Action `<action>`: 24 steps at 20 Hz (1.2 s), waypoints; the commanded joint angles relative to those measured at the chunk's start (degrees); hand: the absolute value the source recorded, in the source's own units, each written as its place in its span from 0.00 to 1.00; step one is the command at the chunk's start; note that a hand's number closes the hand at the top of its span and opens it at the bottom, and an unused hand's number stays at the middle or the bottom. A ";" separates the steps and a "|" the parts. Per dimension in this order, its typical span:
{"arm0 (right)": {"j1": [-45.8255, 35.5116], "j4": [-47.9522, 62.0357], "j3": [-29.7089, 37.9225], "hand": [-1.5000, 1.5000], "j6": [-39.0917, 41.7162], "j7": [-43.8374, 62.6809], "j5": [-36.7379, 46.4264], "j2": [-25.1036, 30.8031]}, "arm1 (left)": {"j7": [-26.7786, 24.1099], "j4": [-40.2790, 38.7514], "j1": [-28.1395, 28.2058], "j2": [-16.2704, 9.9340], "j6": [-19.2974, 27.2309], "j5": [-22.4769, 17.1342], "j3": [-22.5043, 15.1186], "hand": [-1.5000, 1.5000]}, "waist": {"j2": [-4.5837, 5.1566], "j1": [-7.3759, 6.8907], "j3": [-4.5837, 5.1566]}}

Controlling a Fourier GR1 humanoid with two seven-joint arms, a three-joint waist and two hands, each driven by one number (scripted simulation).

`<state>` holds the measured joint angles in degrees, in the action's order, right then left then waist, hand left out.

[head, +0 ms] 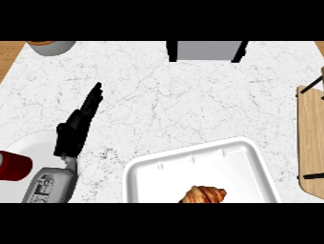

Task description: Pick the tomato from the tray and place it in the tiered shelf

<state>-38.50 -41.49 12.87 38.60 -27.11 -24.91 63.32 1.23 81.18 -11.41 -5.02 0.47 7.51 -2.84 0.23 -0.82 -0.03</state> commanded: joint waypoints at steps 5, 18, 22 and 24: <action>-11.64 15.59 7.14 0.00 10.16 18.99 -14.66 3.63 | 0.13 0.69 -0.05 0.94 0.28 1.14 -1.49 0.50 | 0.18 -1.06 0.02; -11.61 25.56 4.33 0.00 15.24 22.43 -6.17 14.81 | -0.08 0.58 -2.19 1.44 0.15 1.36 -1.80 0.50 | 2.00 -3.10 -0.59; -9.07 25.09 3.93 0.00 17.22 18.13 -4.30 16.34 | -0.70 1.00 -0.33 2.01 -0.61 0.45 -2.25 0.50 | 2.11 -2.85 -0.93; -8.40 24.79 3.19 0.00 17.90 17.96 -3.28 16.31 | -0.92 1.31 -0.30 0.98 -1.59 0.23 -2.05 0.50 | 2.25 -3.45 -0.99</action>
<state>-48.62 -17.01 16.77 53.10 -6.19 -29.89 78.70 0.82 82.08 -12.58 -3.51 -0.24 8.09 -4.79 2.32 -3.88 -0.82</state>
